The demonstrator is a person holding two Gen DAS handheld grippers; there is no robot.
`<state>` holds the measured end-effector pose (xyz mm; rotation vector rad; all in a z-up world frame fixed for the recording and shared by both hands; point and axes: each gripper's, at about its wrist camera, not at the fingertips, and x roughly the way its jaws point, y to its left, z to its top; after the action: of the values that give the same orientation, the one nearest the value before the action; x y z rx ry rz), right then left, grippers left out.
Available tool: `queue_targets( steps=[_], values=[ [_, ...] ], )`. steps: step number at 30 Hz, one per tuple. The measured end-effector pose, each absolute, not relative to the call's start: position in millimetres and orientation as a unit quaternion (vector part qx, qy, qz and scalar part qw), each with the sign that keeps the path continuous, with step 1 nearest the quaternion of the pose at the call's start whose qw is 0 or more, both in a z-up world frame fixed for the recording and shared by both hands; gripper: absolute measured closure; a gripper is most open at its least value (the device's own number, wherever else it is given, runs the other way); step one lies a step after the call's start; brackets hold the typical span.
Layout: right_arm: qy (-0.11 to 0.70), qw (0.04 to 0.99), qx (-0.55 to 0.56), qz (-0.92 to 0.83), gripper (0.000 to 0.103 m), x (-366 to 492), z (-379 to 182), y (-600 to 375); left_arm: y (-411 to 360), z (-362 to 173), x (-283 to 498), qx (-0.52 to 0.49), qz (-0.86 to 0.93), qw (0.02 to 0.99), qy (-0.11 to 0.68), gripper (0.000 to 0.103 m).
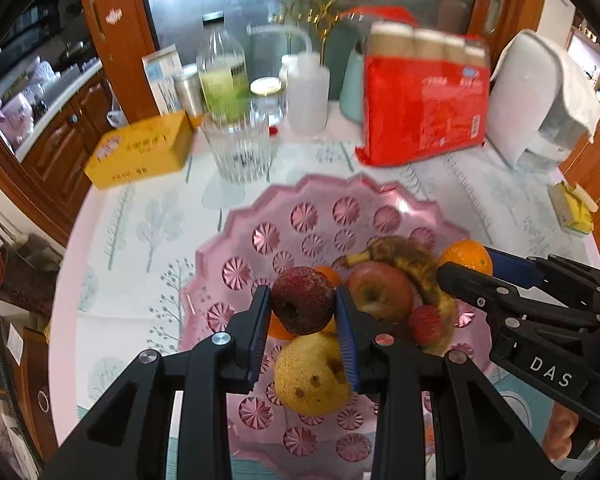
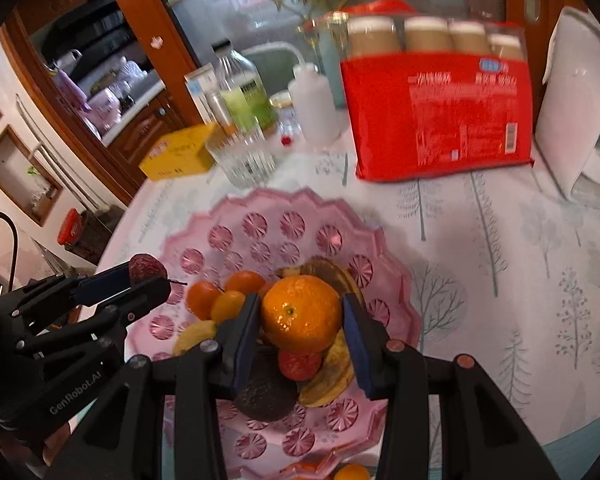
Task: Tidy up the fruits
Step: 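Open both grippers to release the lychee and tangerine in the bowl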
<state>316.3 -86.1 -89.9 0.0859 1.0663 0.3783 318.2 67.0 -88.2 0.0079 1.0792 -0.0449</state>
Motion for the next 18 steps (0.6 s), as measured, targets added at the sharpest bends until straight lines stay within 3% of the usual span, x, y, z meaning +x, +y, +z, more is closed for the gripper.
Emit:
queue_targets(
  steps=[6, 10, 15, 18],
  values=[
    [0.524, 0.83, 0.032, 0.189, 0.061, 321, -105, -81, 69, -109, 324, 0.005, -0.022, 0.847, 0.531, 0.07],
    [0.517, 0.834, 0.033, 0.192, 0.056, 320, -100, -82, 69, -106, 320, 0.01, -0.016, 0.851, 0.525, 0.044],
    [0.509, 0.839, 0.039, 0.19, 0.051, 316, -90, -85, 66, -96, 312, 0.019, -0.006, 0.858, 0.513, 0.036],
    [0.506, 0.84, 0.043, 0.191, 0.051, 312, -84, -88, 66, -91, 306, 0.022, 0.001, 0.86, 0.51, 0.023]
  ],
)
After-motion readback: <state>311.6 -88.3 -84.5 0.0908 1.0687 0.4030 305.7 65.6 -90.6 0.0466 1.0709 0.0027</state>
